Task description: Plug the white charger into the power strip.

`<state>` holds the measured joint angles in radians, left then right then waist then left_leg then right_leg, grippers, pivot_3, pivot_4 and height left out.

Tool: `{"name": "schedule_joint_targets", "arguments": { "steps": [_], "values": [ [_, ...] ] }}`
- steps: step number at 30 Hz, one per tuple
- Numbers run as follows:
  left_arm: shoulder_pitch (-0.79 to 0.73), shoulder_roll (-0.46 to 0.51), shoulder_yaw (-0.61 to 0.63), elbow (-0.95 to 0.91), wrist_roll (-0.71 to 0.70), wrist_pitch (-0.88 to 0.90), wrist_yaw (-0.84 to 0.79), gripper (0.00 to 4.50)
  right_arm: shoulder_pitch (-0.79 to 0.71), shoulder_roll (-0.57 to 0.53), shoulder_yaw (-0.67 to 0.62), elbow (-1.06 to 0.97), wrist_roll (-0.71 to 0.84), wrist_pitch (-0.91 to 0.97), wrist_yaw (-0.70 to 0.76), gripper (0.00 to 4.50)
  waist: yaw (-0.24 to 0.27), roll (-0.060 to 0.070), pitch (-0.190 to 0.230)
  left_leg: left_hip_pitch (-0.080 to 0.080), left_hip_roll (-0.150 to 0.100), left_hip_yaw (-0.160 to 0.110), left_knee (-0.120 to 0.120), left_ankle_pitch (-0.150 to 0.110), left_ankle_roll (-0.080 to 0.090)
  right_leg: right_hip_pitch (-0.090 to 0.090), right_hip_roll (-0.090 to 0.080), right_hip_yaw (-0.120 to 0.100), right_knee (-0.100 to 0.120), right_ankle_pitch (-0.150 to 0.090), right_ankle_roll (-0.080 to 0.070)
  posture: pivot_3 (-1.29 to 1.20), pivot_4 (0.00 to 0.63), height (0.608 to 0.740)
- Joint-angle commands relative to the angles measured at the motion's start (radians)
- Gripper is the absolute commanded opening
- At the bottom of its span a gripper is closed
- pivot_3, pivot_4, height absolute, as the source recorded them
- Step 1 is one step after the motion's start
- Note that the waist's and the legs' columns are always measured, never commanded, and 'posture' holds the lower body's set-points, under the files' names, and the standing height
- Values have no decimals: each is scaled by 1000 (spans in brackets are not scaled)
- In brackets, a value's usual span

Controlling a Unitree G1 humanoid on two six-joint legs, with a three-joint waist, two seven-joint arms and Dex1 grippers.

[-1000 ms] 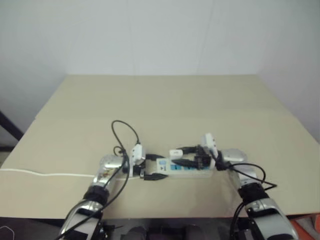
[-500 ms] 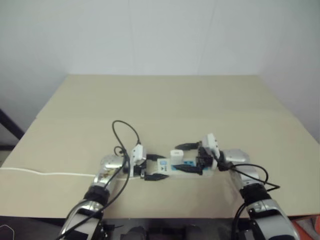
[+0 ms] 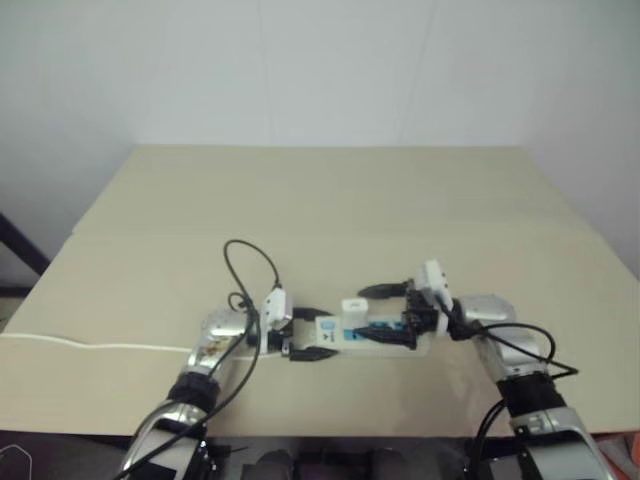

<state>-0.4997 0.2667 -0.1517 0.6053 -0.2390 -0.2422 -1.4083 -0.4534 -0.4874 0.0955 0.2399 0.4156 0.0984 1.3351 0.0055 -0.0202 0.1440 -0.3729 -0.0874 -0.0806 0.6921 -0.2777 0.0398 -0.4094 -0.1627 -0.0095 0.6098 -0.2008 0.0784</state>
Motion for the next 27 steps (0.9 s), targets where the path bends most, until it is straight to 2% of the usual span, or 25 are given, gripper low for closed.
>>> {"name": "schedule_joint_targets", "arguments": {
  "steps": [1,10,13,21,27],
  "values": [
    [6,-11,-14,-12,-5,3,-8,3268,-16,-9,-28,-50,21,16,-11,4456,1,0,0,0,0,0,0,0,0,0,0,0,0,0,0,0,150,740],
    [10,-12,-13,-11,-3,0,-5,3268,-35,-11,-20,-45,18,55,-23,4456,3,0,2,0,0,0,0,0,0,0,0,0,0,0,0,0,150,740],
    [9,-13,-12,-9,-3,-2,-4,3268,-41,-13,-21,-43,19,69,-17,3885,3,0,2,0,0,0,0,0,0,0,0,0,0,0,0,0,150,740],
    [6,-16,-11,0,-5,-7,-10,3268,-39,-16,-22,-45,13,55,0,1172,3,0,2,0,0,0,0,0,0,-1,0,0,0,0,0,0,150,740],
    [0,-17,-9,10,-3,-14,-11,3268,-33,-10,-22,-33,3,19,8,1108,3,0,3,-1,0,0,0,0,0,-1,0,0,0,0,0,0,150,740]
  ]
}}
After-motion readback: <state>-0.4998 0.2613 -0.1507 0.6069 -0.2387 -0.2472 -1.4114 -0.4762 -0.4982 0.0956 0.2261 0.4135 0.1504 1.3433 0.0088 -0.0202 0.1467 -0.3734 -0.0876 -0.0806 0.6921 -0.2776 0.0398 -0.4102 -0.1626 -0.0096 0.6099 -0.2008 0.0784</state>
